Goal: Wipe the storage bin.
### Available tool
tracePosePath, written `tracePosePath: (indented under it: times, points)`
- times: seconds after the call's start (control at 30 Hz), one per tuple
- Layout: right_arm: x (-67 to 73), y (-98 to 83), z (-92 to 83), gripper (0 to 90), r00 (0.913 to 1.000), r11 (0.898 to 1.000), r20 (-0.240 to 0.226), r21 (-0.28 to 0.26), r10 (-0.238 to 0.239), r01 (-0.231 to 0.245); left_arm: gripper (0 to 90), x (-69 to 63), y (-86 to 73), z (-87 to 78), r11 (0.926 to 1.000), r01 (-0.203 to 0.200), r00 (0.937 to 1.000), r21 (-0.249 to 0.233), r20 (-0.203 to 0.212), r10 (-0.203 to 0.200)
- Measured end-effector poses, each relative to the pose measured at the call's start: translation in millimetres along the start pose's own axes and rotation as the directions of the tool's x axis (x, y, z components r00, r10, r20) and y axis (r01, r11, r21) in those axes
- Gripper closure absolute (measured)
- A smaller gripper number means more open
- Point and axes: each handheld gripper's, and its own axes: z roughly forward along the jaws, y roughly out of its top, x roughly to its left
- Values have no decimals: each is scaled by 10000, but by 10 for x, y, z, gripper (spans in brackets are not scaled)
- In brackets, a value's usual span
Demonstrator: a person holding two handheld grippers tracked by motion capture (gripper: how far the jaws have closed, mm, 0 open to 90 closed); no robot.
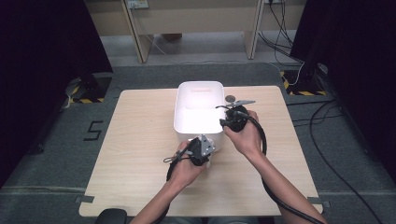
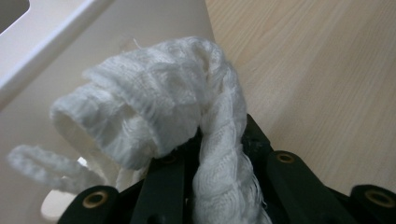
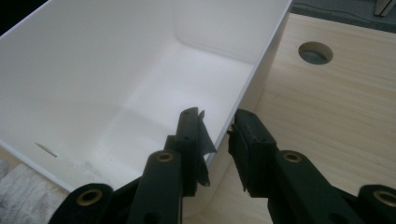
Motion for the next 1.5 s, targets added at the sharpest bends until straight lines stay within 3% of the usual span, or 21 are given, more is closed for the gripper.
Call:
tracePosePath:
  times: [0.53,1.03,1.5]
  points:
    - [-5,2,5,728,10000,10000,2,-30,-4,4,748,-92,-80,280,9994,-22,9993,347,383,9]
    - [-6,2,9,728,10000,10000,11,-52,17,-17,747,-115,33,179,9991,142,9996,-404,242,-132]
    - [-7,2,10,728,10000,10000,6,-58,14,-14,747,-105,121,98,9984,70,9999,-565,155,-62]
